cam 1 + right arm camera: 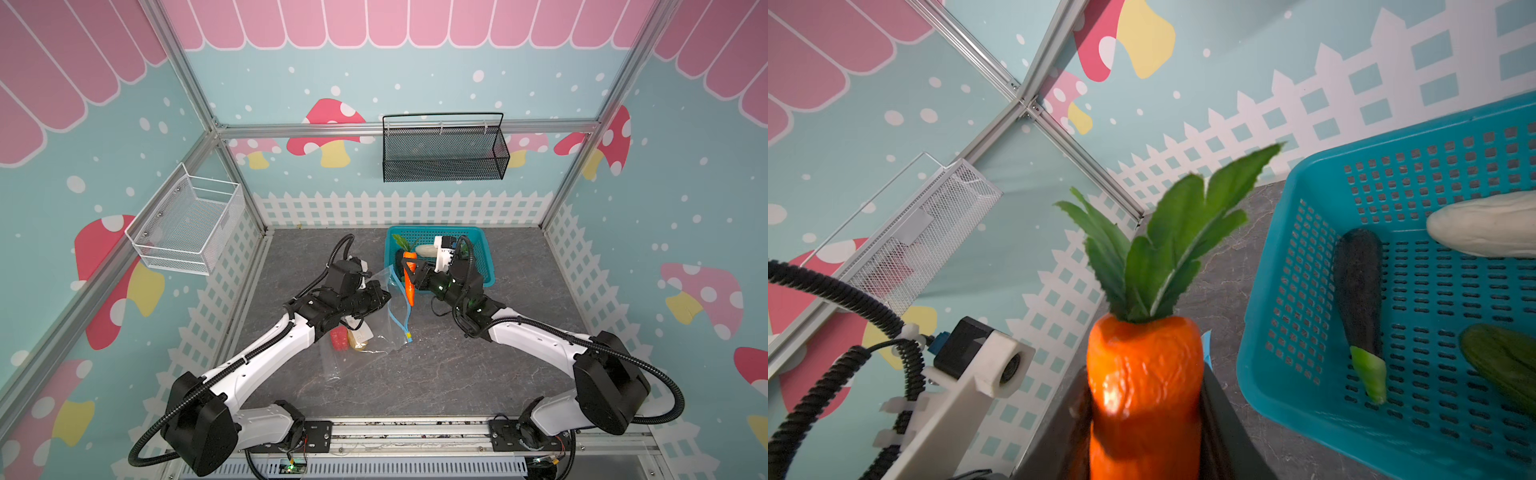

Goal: Place the food in the zip-top bag and seal the zipper
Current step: 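Carry the carrot with the right gripper over the bag opening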

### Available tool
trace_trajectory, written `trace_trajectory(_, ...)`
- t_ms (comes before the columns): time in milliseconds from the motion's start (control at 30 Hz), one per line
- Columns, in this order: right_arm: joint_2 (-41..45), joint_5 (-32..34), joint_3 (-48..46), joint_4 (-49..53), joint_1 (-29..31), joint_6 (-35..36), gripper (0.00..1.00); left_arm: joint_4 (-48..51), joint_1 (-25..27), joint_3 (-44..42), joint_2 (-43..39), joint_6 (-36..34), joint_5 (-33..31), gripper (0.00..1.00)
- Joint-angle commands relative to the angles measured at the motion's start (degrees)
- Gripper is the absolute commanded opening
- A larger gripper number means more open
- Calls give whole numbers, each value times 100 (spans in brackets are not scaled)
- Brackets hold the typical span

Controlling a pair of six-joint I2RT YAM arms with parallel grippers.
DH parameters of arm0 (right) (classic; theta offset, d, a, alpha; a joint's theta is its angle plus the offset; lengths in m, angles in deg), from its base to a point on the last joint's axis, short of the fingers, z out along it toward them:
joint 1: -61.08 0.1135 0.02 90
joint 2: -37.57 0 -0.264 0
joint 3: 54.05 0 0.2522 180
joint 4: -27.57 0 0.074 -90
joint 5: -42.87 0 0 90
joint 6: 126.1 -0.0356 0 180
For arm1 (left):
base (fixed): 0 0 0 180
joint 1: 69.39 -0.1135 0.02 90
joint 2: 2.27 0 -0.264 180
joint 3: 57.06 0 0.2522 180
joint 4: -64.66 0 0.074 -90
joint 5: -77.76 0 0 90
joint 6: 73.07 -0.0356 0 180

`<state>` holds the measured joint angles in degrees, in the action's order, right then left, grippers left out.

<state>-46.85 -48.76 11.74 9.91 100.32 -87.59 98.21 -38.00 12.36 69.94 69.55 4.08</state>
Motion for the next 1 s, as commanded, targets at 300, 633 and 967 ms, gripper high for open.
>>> trace_trajectory(300, -427, 377, 103, -376, 311, -424, 29, -242, -75, 169, -115, 204, -13, 0)
trace_trajectory(633, -374, 455, -88, -334, 443, -468, 30, -307, -100, 199, -66, 196, 23, 0)
trace_trajectory(967, -235, 593, -356, -277, 461, -504, 32, -343, -156, 119, -156, 218, -9, 0)
